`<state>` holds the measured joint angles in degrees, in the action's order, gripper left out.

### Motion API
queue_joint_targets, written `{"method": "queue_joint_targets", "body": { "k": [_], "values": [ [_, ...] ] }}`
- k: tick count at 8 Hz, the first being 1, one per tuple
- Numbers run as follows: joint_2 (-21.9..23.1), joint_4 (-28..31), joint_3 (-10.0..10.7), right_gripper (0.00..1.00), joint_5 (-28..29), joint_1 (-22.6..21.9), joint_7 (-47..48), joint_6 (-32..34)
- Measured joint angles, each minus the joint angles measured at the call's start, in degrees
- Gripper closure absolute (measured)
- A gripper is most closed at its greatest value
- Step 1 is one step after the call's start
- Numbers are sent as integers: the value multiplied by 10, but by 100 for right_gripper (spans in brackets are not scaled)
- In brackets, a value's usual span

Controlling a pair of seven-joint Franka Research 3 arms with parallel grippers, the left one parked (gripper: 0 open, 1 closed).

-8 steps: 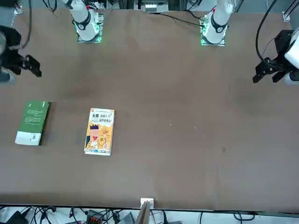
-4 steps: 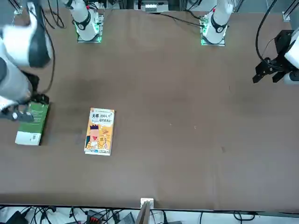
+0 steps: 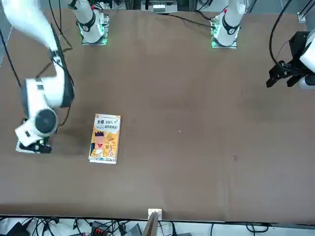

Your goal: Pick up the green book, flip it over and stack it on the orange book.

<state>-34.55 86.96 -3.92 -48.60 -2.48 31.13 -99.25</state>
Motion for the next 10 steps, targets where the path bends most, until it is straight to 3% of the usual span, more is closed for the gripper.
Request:
{"method": "queue_joint_targets", "body": {
  "k": [2,4,10],
  "values": [
    [-72,1,0,5,-106,-3,87,-4],
    [-123,0,2,6,-168,-3,131,-4],
    [-171,-1,10,13,-200,8,182,-4]
  ]
}}
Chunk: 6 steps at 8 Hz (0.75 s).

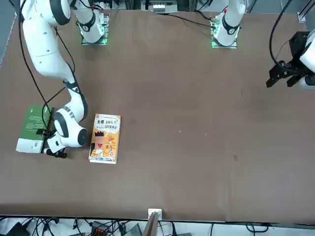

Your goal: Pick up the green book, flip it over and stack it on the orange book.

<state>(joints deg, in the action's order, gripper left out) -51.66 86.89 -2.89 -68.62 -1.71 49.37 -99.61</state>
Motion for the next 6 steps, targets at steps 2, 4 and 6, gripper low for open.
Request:
{"method": "queue_joint_targets", "body": {
  "k": [2,4,6],
  "values": [
    [-6,0,0,15,-3,7,2,0],
    [-8,0,1,18,-3,13,2,0],
    [-9,0,3,27,-7,17,2,0]
  ]
}}
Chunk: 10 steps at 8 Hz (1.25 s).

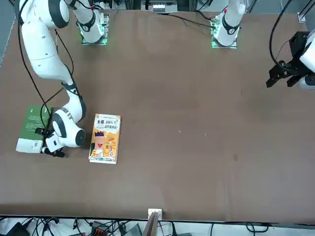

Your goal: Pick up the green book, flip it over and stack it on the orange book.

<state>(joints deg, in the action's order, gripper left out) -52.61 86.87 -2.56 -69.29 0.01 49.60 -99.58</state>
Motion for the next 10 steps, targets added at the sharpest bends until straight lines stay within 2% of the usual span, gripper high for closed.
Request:
{"method": "queue_joint_targets", "body": {
  "k": [3,6,7,8,10],
  "values": [
    [-5,0,2,34,-2,4,0,0],
    [-6,0,2,53,-3,5,0,1],
    [-7,0,2,78,-3,5,0,1],
    [-7,0,2,89,-3,5,0,1],
    [-7,-1,2,89,-3,5,0,3]
  ]
}}
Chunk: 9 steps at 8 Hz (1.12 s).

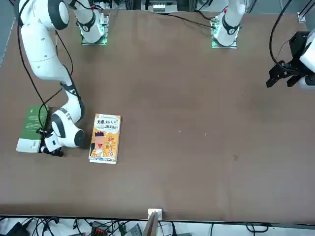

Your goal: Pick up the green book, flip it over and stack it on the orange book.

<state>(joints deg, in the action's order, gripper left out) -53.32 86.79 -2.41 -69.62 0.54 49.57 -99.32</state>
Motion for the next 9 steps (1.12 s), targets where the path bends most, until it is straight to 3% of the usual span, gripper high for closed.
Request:
{"method": "queue_joint_targets", "body": {
  "k": [3,6,8,9],
  "values": [
    [25,-9,1,89,0,2,-56,41],
    [128,17,1,89,22,18,-185,52],
    [212,16,-10,89,120,16,-315,52],
    [252,-9,-25,89,186,9,-375,73]
  ]
}}
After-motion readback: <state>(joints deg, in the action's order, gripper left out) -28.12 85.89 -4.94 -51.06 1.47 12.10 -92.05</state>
